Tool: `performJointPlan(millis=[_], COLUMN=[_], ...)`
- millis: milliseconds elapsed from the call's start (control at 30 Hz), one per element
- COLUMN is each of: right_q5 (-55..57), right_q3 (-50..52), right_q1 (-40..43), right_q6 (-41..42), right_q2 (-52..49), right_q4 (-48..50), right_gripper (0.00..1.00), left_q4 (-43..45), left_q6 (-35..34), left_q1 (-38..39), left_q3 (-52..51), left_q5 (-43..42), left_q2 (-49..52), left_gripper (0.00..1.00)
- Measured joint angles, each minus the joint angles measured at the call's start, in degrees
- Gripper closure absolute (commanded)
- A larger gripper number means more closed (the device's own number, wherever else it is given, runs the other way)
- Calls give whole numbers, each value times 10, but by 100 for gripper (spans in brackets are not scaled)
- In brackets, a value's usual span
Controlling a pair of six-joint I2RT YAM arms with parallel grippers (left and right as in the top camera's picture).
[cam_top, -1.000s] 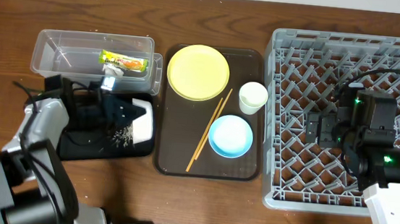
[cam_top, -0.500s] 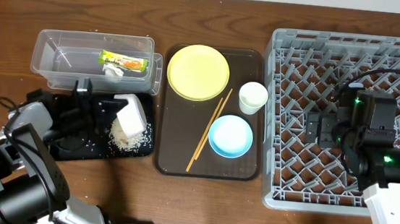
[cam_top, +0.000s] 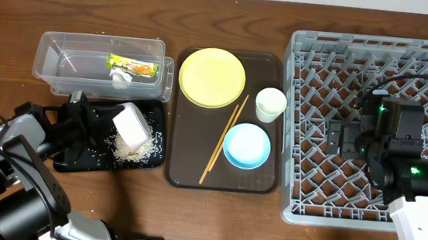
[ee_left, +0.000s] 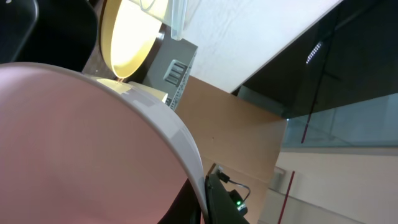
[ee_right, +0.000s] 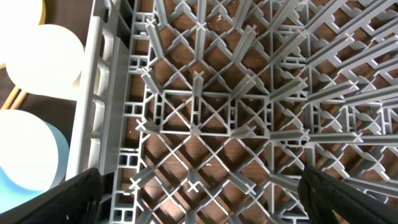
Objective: Sort waste into correct bins and load items into the dishwasher rack
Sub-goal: 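Tip the white bowl over the black tray to dump the rice, then set the emptied bowl back on the brown tray and release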
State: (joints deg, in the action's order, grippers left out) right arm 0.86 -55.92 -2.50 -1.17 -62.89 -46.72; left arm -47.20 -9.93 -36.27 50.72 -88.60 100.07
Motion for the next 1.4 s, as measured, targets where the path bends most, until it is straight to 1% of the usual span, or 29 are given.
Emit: performJointPlan(millis=[233,433,533,667,767,833,933,1100,1233,1333,1400], right_q5=[0,0,0,0,0,0,0,0,0,0,0], right_q3=[0,0,0,0,0,0,0,0,0,0,0], right_q1=[0,0,0,0,0,0,0,0,0,0,0], right_q6=[0,0,0,0,0,0,0,0,0,0,0], right_q2=[0,0,0,0,0,0,0,0,0,0,0], right_q4=[-2,-2,-2,-2,-2,-2,-2,-2,-2,-2,-2], right_gripper=[1,1,1,1,1,1,1,1,1,1,1], left_q4=[8,83,87,88,90,92,103,165,181,182,184], left_q6=[-7,-3,9,32,47,55,57,46,39,38,38], left_q1=[0,0,4,33,80,118,190,341,457,539,581], left_q3=[0,0,0,-1,-1,0,7,26,29,29,29], left_q5=[0,0,0,0,18,50,121,290,432,547,602], left_q2=[0,0,0,-14,-52,-89,-145,-213,-219,-203,-186], left_gripper=[94,94,94,94,94,94,94,94,94,94,94])
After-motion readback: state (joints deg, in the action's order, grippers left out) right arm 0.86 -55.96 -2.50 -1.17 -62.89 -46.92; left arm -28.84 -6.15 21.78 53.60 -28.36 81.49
